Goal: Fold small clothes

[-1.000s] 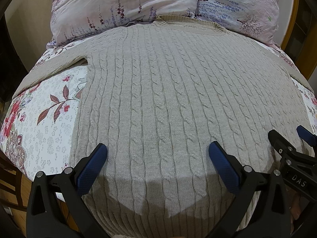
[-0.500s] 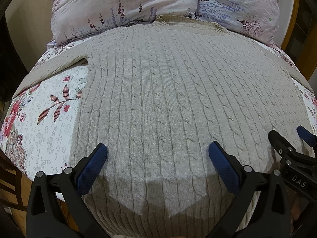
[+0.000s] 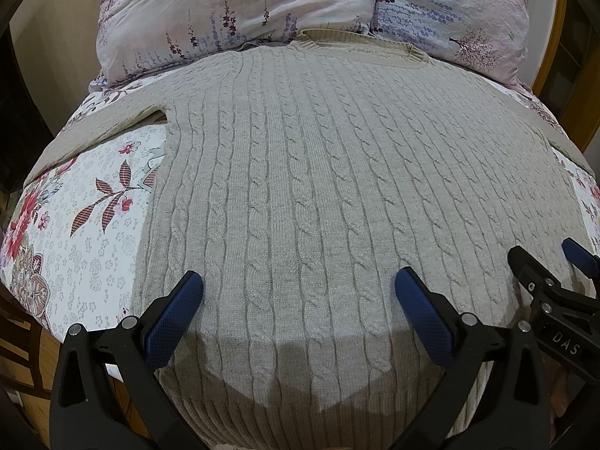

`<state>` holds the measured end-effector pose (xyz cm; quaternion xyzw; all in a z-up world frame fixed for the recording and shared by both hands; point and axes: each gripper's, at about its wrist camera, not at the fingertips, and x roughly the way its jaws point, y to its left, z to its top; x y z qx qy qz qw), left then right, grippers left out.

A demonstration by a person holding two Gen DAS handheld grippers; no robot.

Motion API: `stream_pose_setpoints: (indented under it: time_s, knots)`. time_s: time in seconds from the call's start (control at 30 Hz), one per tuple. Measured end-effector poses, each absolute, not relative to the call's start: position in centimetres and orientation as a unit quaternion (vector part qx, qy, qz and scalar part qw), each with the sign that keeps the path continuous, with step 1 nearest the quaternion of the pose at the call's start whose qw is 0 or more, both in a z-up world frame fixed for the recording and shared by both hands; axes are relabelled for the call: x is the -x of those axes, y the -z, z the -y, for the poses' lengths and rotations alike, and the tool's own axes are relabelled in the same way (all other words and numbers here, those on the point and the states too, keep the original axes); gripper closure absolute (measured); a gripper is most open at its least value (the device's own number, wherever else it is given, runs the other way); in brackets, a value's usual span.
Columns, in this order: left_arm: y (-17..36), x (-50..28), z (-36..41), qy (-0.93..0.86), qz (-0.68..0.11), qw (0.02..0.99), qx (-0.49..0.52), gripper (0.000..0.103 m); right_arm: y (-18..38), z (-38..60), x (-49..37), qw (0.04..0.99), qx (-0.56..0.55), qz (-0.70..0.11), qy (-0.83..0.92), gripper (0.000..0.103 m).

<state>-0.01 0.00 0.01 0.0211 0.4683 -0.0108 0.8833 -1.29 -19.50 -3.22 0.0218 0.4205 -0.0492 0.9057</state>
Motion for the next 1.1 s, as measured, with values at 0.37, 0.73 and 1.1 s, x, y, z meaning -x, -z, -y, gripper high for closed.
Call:
stream_pose_setpoints:
  time_s: [0.37, 0.73, 1.1]
  knots:
    - [0.0, 0.0, 0.0, 0.011, -0.468, 0.883, -0.021, 0.001, 3.3, 19.5, 1.3, 0.906, -0.022, -0.42, 0.049, 0.002]
    - [0.0, -0.1, -0.2, 0.013, -0.475, 0.88, -0.023, 0.001, 2.9, 20.0, 1.1, 0.9, -0.011, -0.435, 0.028, 0.002]
    - [-0.1, -1.0, -0.2, 0.031, -0.49, 0.87, -0.033, 0.001, 2.9, 20.7, 0.6, 0.907, 0.029, -0.417, -0.05, 0.002]
